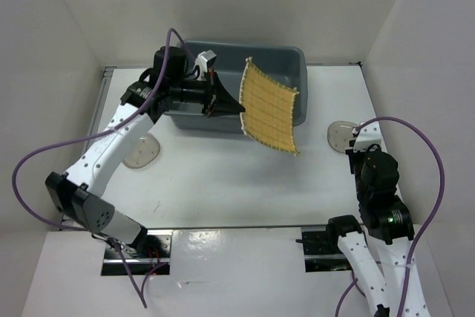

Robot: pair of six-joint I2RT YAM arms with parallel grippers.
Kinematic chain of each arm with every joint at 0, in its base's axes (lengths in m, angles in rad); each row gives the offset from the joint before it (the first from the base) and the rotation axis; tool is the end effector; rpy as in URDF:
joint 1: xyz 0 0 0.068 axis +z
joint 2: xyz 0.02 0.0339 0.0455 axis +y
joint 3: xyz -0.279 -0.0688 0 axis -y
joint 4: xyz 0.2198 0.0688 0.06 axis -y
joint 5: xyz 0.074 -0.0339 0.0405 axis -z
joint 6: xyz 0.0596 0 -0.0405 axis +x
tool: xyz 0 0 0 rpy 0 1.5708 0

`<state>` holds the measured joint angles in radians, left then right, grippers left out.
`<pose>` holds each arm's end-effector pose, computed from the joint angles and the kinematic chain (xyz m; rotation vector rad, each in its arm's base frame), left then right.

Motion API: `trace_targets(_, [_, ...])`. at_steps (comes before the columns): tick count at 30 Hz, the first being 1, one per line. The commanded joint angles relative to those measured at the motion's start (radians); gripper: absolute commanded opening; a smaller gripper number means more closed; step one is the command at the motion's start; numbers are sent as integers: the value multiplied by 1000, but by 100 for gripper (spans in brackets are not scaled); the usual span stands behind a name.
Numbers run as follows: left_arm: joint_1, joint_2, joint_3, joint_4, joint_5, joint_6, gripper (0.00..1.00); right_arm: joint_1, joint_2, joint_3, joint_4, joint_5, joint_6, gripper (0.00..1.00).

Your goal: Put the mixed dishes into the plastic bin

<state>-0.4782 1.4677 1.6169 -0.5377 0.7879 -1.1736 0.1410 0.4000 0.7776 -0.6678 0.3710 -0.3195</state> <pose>0.2532 -0.1788 0.4391 -0.1762 2.3266 -1.7423 0.0717 -0.0116 0.3219 -0.1703 1.8589 -0.4683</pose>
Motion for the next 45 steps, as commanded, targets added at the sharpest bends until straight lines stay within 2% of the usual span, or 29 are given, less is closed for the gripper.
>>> trace_targets(1, [58,75,115,101,116,51,0,-7,-30,-17,100,19,31,31])
trace_targets(4, [105,175,223,76,163,97,0,-7,-53,-26,143,25,43,42])
trace_targets(8, [157,292,326,85,203,97,0,-7,-73,-55,169,5,23,42])
trace_targets(11, [177,399,460,71,203,97,0,-7,-101,-104,192,5,1,41])
trace_targets(20, [178,762,757,35,223,106,0,-7,-101,-113,203,26,0,39])
trace_targets(23, [178,897,917,-36,223,129,0,-7,-101,-123,203,26,0,38])
trace_targets(25, [178,979,1120,-127,223,140,0,2,-101,-123,203,26,0,38])
trace_targets(26, [178,1079,1214,-163,223,140,0,2,-101,-123,203,26,0,38])
trace_targets(28, [187,1221,1470,-208,272,60,0,11,-101,-123,203,26,0,38])
trace_targets(34, [207,1342,1512,-261,252,107,0,11,-101,-123,203,26,0,38])
trace_targets(40, [207,1404,1512,-343,202,204,0,29,-101,-132,203,36,0,38])
trace_targets(45, [207,1444,1512,-395,166,229,0,29,-92,-132,203,36,0,39])
